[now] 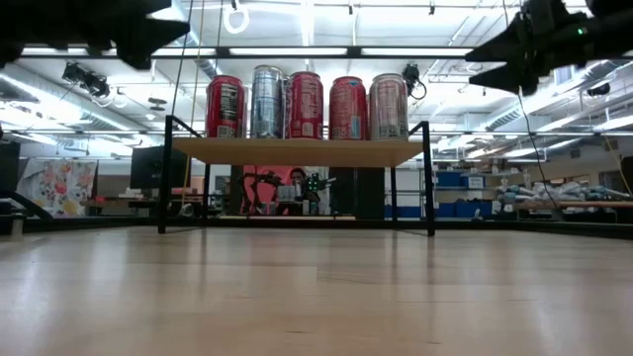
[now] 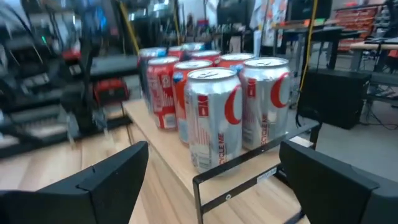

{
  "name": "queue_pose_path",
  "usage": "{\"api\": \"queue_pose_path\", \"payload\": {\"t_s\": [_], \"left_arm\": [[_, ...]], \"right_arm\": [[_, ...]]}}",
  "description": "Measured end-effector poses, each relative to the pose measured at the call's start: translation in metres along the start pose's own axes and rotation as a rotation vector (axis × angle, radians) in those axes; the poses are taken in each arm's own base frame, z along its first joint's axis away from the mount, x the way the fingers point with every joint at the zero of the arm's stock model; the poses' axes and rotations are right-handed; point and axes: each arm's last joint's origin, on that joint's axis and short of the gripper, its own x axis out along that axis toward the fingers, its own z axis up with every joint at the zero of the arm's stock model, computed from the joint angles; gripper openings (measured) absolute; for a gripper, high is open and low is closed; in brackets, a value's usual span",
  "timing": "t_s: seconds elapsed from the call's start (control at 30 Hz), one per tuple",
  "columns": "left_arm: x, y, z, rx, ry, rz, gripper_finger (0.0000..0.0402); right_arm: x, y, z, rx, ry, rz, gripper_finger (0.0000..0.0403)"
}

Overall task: Place canned beverage on shelf
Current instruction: Return to Home Position

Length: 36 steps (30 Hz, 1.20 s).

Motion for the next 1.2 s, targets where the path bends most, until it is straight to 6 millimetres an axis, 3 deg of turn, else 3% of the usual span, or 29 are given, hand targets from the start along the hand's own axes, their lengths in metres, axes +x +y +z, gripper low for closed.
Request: {"api": "queue_pose_path", "payload": {"t_s": [0.2, 0.5, 0.63, 1.2], "left_arm": [[-0.012, 0.012, -0.019, -0.097, -0.084, 0.042, 0.0251], [-0.015, 0.013, -0.034, -0.206, -0.093, -0.111, 0.0210], [-0.015, 0.014, -0.033, -0.227, -0.106, -0.189, 0.0196], [-0.015, 0.015, -0.030, -0.390, -0.116, -0.192, 0.0194]], "right_arm": [[-0.011, -0.005, -0.016, 0.106, -0.152, 0.000, 0.0373], [-0.013, -0.008, -0.049, 0.242, -0.226, 0.022, 0.0373], [-0.013, -0.010, -0.051, 0.294, -0.299, -0.023, 0.0373], [-0.013, -0.010, -0.051, 0.308, -0.310, -0.027, 0.0373]]}}
